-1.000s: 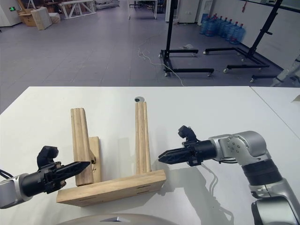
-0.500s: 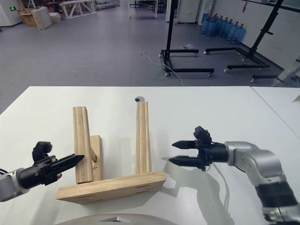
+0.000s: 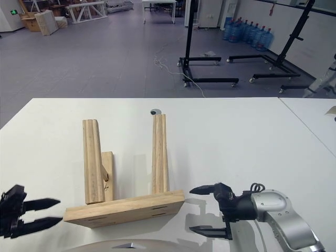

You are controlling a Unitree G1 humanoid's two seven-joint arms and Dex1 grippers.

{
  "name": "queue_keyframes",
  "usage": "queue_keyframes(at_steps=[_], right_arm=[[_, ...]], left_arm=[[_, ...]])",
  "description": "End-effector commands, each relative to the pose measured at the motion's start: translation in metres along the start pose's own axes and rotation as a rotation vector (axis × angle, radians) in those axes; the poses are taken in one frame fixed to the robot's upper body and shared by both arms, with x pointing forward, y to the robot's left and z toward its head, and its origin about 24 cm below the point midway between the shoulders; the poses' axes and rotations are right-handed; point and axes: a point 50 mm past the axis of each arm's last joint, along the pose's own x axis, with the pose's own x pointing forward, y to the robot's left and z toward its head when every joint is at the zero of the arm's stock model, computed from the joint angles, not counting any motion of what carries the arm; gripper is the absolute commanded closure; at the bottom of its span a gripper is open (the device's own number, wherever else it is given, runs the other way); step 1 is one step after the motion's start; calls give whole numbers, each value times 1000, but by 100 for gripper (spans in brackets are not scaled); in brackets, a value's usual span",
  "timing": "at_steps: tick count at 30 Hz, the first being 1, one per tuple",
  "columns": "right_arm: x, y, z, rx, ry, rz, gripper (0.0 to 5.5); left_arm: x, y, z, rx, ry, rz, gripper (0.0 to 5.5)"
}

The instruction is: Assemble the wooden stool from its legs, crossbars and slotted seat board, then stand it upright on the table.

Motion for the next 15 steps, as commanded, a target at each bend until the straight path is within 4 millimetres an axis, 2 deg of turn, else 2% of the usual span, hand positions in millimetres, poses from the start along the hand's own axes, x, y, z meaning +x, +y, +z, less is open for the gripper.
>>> queue_keyframes(at_steps=[1, 3, 6, 13, 15], right_arm=[[12, -1, 5, -62, -31, 1, 12], [15, -4, 6, -76, -38, 12, 12], [17, -6, 6, -78, -48, 37, 12], [21, -8, 5, -71, -72, 87, 133], [23, -10, 3, -79, -76, 89, 164]], left_arm=[[26, -9, 2, 77, -1, -52, 194], [41, -18, 10, 89, -60, -86, 194], [52, -22, 12, 114, -79, -79, 194], [62, -27, 8, 115, -134, -62, 194], [68, -23, 8, 125, -142, -29, 220]])
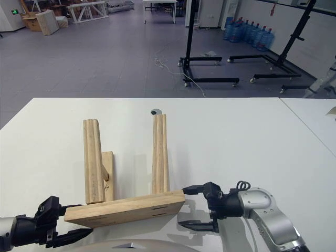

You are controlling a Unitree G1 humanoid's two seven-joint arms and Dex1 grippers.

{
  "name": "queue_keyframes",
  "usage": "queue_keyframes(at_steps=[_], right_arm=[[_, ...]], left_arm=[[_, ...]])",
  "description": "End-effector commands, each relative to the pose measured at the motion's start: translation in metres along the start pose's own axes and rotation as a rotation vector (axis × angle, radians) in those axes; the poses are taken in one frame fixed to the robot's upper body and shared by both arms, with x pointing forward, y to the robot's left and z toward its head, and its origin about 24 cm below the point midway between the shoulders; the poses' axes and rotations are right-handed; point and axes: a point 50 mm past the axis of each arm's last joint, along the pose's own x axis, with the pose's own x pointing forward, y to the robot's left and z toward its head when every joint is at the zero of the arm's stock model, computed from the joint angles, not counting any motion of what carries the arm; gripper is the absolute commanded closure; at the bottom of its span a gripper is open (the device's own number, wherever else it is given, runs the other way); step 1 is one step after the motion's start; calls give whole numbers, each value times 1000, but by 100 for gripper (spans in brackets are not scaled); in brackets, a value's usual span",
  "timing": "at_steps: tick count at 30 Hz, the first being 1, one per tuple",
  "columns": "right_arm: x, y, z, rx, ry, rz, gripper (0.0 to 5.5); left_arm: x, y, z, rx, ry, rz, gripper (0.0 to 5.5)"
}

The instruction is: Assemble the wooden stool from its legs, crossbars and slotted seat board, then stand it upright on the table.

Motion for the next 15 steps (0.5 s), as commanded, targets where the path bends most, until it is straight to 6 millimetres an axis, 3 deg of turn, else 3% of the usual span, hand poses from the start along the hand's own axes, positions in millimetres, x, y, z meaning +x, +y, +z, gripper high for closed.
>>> queue_keyframes(at_steps=[1, 8, 13, 15], right_arm=[[2, -5, 1, -29, -18, 0, 184], [7, -10, 2, -30, -36, 25, 296], [13, -13, 7, -55, -67, 41, 376], [17, -14, 9, -63, -90, 34, 385]], left_arm=[[10, 6, -1, 27, -16, 60, 239], [25, 4, -4, 31, -30, 30, 328], [26, 7, -4, 29, -30, 7, 346], [25, 9, -4, 20, -39, 3, 346]])
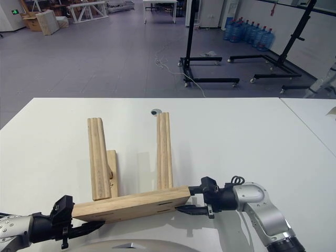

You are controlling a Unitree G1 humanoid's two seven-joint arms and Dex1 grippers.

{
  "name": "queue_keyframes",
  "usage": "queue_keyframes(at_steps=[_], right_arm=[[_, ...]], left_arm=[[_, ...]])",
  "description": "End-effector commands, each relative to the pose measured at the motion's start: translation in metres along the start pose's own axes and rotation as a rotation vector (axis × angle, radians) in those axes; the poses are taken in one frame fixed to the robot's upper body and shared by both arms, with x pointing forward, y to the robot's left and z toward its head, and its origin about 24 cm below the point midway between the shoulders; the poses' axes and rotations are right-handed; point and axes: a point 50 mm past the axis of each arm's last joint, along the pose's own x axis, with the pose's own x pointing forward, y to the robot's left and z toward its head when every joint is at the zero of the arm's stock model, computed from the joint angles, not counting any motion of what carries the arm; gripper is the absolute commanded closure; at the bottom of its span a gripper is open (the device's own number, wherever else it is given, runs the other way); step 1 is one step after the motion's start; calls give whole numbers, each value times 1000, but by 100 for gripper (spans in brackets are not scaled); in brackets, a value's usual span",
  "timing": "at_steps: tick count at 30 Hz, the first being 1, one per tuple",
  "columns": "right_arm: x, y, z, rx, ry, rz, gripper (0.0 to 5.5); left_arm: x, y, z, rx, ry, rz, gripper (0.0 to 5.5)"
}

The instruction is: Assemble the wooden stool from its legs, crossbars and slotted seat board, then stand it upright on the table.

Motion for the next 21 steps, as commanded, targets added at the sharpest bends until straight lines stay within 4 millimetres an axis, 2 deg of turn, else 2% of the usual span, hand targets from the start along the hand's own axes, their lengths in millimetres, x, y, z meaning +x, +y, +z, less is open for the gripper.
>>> queue_keyframes(at_steps=[1, 3, 6, 7, 10, 14, 18, 21], right_arm=[[12, -1, 5, -26, -60, 26, 385], [12, 1, 6, 14, -59, 42, 385], [6, 4, 17, 181, -73, 60, 386], [4, 6, 28, 266, -87, 104, 386], [-8, 4, 65, 473, -107, 276, 388], [-21, -7, 102, 640, -90, 377, 397], [-30, -11, 130, 785, -83, 470, 408], [-33, -19, 141, 873, -147, 486, 412]], left_arm=[[1, 8, -2, -30, -8, 17, 346], [4, 14, 7, -44, -50, 24, 346], [6, 9, 59, -77, -260, -140, 346], [5, 4, 70, -64, -280, -202, 346], [0, -6, 86, -72, -338, -281, 348], [-13, -8, 119, -33, -491, -326, 355], [-27, -18, 153, 12, -601, -386, 369], [-37, -21, 174, -8, -728, -395, 377]])
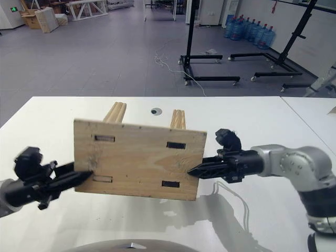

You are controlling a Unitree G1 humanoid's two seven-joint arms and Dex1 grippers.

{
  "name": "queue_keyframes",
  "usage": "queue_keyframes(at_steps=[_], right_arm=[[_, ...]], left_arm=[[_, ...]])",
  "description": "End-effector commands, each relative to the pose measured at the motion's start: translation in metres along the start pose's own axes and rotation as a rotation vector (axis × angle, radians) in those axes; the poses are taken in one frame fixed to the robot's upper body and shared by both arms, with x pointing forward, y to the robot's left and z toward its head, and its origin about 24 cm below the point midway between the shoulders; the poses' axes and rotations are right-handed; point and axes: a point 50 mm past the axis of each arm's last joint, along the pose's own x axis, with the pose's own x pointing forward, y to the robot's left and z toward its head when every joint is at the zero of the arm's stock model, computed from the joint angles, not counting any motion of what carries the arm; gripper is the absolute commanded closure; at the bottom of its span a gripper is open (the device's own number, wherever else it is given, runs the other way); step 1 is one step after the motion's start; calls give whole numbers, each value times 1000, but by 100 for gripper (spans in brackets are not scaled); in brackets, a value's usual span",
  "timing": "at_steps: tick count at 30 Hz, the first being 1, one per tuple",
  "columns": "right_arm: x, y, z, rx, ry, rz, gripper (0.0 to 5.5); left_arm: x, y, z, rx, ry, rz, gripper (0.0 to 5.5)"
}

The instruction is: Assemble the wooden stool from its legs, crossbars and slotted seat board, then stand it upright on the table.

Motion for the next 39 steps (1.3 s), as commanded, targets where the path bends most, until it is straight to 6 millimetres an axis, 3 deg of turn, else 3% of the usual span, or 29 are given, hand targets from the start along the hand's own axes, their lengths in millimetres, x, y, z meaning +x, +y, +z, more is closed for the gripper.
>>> queue_keyframes(at_steps=[1, 11, 20, 25, 30, 35, 39], right_arm=[[16, 9, 17, 163, -17, 178, 412], [26, -24, 52, 115, -412, 59, 412], [44, -26, 30, 73, -686, -50, 418], [56, -19, 35, 136, -967, -195, 417], [54, -9, 38, 220, -1123, -323, 416], [52, -5, 34, 274, -1172, -406, 412], [56, -5, 29, 303, -1167, -433, 413]], left_arm=[[31, -29, 39, 91, -119, -167, 377], [38, -16, 14, -182, -338, -1, 377], [36, 7, 2, -340, -495, 279, 378], [37, 23, 0, -381, -531, 519, 378], [40, 40, 3, -406, -544, 754, 378], [54, 28, 8, -414, -503, 722, 378], [55, 31, -3, -468, -476, 754, 291]])
